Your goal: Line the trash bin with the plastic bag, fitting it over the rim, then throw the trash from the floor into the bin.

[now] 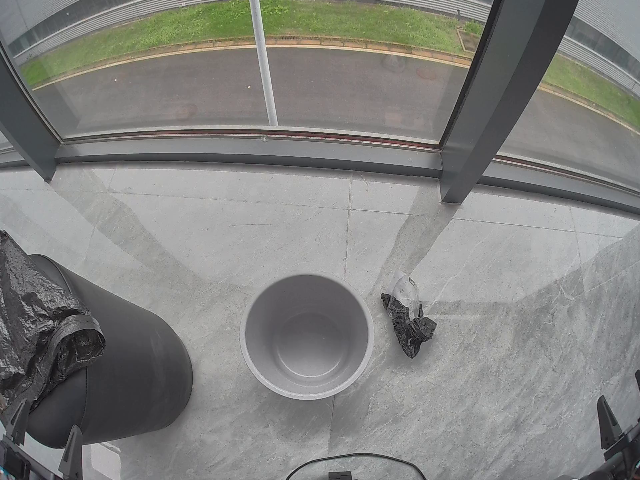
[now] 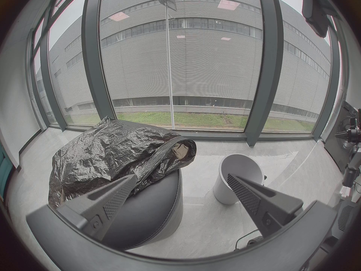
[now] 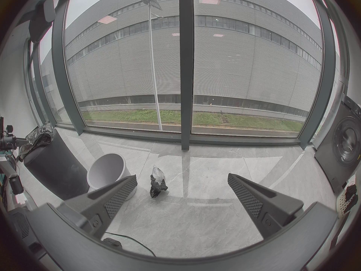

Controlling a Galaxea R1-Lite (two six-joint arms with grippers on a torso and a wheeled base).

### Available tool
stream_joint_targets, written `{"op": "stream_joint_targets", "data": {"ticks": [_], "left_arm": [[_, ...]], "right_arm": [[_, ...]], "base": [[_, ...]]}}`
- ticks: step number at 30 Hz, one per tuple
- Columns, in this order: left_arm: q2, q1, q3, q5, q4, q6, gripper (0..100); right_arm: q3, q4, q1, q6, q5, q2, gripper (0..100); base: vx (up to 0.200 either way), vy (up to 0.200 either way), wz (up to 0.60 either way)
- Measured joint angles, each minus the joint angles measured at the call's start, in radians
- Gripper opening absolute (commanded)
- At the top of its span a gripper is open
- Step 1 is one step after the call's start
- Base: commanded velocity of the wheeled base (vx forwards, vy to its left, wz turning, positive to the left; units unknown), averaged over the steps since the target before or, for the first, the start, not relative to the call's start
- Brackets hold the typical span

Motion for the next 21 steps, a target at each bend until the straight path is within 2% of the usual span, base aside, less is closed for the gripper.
{"op": "stream_joint_targets", "data": {"ticks": [9, 13, 18, 21], "left_arm": [[0.0, 0.0, 0.0, -0.008, 0.007, 0.0, 100], [0.0, 0.0, 0.0, -0.008, 0.008, -0.005, 100], [0.003, -0.001, -0.007, -0.009, 0.008, -0.046, 100], [0.029, -0.011, -0.059, -0.015, 0.015, -0.085, 100]], "right_arm": [[0.0, -0.002, 0.0, -0.029, 0.008, 0.0, 100], [-0.012, -0.004, 0.0, -0.036, 0.046, 0.0, 100], [-0.145, -0.013, 0.002, 0.049, 0.08, 0.048, 100], [-0.222, -0.023, 0.004, 0.082, 0.105, 0.109, 100]], "base": [[0.0, 0.0, 0.0], [0.0, 0.0, 0.0], [0.0, 0.0, 0.0], [0.0, 0.0, 0.0]]}}
